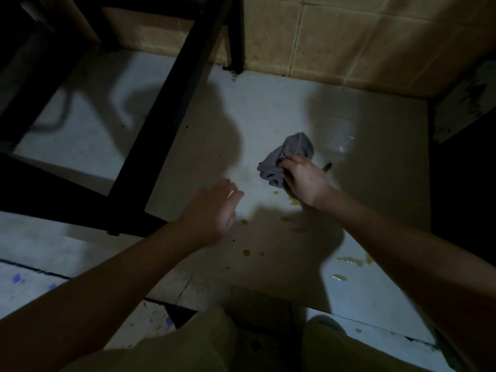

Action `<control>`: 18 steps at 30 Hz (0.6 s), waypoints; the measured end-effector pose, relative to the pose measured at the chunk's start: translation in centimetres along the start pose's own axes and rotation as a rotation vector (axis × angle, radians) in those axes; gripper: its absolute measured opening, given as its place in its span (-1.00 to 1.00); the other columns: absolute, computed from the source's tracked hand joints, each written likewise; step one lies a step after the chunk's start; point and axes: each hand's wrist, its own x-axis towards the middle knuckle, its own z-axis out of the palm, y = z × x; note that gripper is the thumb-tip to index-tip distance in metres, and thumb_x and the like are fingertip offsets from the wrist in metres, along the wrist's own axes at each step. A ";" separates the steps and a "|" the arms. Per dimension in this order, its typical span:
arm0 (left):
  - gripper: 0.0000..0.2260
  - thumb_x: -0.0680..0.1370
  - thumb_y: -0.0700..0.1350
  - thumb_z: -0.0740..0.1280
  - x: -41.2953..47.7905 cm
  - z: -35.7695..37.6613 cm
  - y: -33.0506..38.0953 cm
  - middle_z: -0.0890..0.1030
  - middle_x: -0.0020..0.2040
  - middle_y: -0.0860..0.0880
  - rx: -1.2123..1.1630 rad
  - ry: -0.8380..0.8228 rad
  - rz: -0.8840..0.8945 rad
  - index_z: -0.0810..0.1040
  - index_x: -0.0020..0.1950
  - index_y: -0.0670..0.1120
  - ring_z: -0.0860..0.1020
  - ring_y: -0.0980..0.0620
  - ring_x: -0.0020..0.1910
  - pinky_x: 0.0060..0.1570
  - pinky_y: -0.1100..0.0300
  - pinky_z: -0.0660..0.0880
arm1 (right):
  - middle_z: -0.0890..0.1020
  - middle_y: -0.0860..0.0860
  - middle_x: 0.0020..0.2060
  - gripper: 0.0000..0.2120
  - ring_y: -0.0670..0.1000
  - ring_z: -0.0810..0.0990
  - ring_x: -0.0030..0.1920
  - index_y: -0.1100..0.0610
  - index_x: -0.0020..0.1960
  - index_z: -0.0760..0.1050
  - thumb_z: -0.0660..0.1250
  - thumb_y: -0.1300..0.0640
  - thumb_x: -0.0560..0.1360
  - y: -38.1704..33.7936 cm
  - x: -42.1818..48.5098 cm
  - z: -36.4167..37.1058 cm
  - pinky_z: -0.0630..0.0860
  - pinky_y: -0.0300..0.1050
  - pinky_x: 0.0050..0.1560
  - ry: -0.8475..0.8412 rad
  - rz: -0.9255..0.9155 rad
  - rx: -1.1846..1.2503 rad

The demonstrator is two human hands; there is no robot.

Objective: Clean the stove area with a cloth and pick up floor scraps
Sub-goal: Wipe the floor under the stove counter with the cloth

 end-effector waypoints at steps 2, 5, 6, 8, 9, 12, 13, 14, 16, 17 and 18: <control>-0.53 0.62 -0.10 0.13 -0.7 0.8 -0.1 0.12 0.55 -0.11 -0.005 -0.033 -0.008 0.14 0.52 -0.10 0.08 -0.05 0.52 0.39 0.02 0.21 | 0.23 0.09 0.48 -0.63 0.23 0.24 0.44 0.08 0.36 0.36 0.20 0.15 0.56 -0.6 0.8 0.1 0.38 0.12 0.29 -0.041 -0.035 -0.044; -0.52 0.64 -0.10 0.08 -1.5 1.6 -0.2 0.03 0.57 -0.10 -0.030 -0.064 -0.015 0.07 0.54 -0.10 -0.02 -0.04 0.55 0.43 0.01 0.14 | 0.12 0.07 0.52 -0.53 0.27 0.15 0.46 0.05 0.43 0.25 0.22 0.13 0.54 -1.1 1.4 0.2 0.29 0.19 0.36 -0.126 -0.070 -0.126; -0.52 0.64 -0.10 0.07 -1.6 1.7 -0.2 0.01 0.57 -0.09 -0.031 -0.073 -0.021 0.04 0.55 -0.09 -0.04 -0.03 0.55 0.43 0.01 0.13 | 0.13 0.06 0.52 -0.52 0.28 0.17 0.45 0.03 0.44 0.23 0.22 0.12 0.54 -1.2 1.3 0.2 0.31 0.21 0.35 -0.136 -0.070 -0.144; -0.51 0.65 -0.09 0.06 -1.7 2.0 -0.5 -0.01 0.58 -0.08 -0.020 -0.083 -0.025 0.01 0.56 -0.08 -0.04 -0.02 0.55 0.42 0.02 0.13 | 0.21 0.06 0.49 -0.52 0.29 0.27 0.39 0.03 0.43 0.23 0.22 0.12 0.54 -1.1 0.9 0.0 0.37 0.20 0.29 -0.114 -0.065 -0.160; -0.51 0.65 -0.08 0.06 -1.8 2.0 -0.7 -0.01 0.58 -0.07 -0.014 -0.083 -0.024 0.01 0.56 -0.08 -0.03 -0.02 0.55 0.41 0.03 0.14 | 0.25 0.06 0.47 -0.53 0.28 0.31 0.36 0.03 0.42 0.25 0.22 0.13 0.53 -1.0 0.6 0.0 0.40 0.18 0.26 -0.095 -0.060 -0.155; -0.49 0.64 -0.04 0.09 -1.6 2.2 -0.8 0.03 0.57 -0.08 0.008 -0.064 -0.001 0.02 0.55 -0.09 0.01 -0.04 0.54 0.38 0.02 0.20 | 0.27 0.04 0.46 -0.54 0.23 0.31 0.37 0.05 0.42 0.27 0.21 0.19 0.54 -0.3 -0.7 -0.1 0.42 0.17 0.26 -0.086 -0.047 -0.131; -0.49 0.63 -0.03 0.10 -1.4 2.3 -0.7 0.05 0.57 -0.08 0.017 -0.055 0.011 0.03 0.55 -0.09 0.03 -0.04 0.54 0.38 0.02 0.20 | 0.27 0.03 0.47 -0.54 0.22 0.31 0.38 0.05 0.42 0.27 0.21 0.19 0.54 0.1 -1.3 -0.2 0.42 0.17 0.27 -0.087 -0.046 -0.130; -0.49 0.63 -0.03 0.11 -1.1 2.3 -0.5 0.08 0.56 -0.09 0.021 -0.043 0.024 0.05 0.54 -0.10 0.06 -0.05 0.53 0.38 0.02 0.20 | 0.27 0.03 0.47 -0.55 0.22 0.31 0.38 0.05 0.42 0.28 0.21 0.19 0.54 0.5 -1.9 -0.2 0.43 0.16 0.27 -0.083 -0.046 -0.132; -0.50 0.62 -0.03 0.15 -0.5 2.2 0.3 0.16 0.53 -0.11 0.022 -0.004 0.058 0.12 0.52 -0.10 0.14 -0.07 0.50 0.37 0.04 0.23 | 0.29 0.03 0.46 -0.57 0.20 0.33 0.37 0.05 0.40 0.30 0.21 0.20 0.54 1.4 -3.4 -0.3 0.43 0.13 0.23 -0.069 -0.035 -0.130; -0.51 0.61 -0.03 0.16 -0.2 2.2 0.8 0.20 0.52 -0.12 0.030 0.016 0.080 0.15 0.51 -0.11 0.17 -0.09 0.49 0.36 0.04 0.24 | 0.30 0.03 0.46 -0.57 0.20 0.33 0.38 0.05 0.40 0.31 0.22 0.20 0.54 1.9 -4.2 -0.3 0.44 0.12 0.21 -0.065 -0.021 -0.125; -0.52 0.60 -0.03 0.17 0.2 2.1 1.2 0.24 0.50 -0.12 0.043 0.031 0.104 0.19 0.50 -0.11 0.20 -0.09 0.47 0.36 0.04 0.24 | 0.30 0.03 0.45 -0.56 0.20 0.32 0.38 0.05 0.39 0.31 0.22 0.21 0.53 2.4 -5.0 -0.3 0.45 0.12 0.20 -0.065 -0.004 -0.118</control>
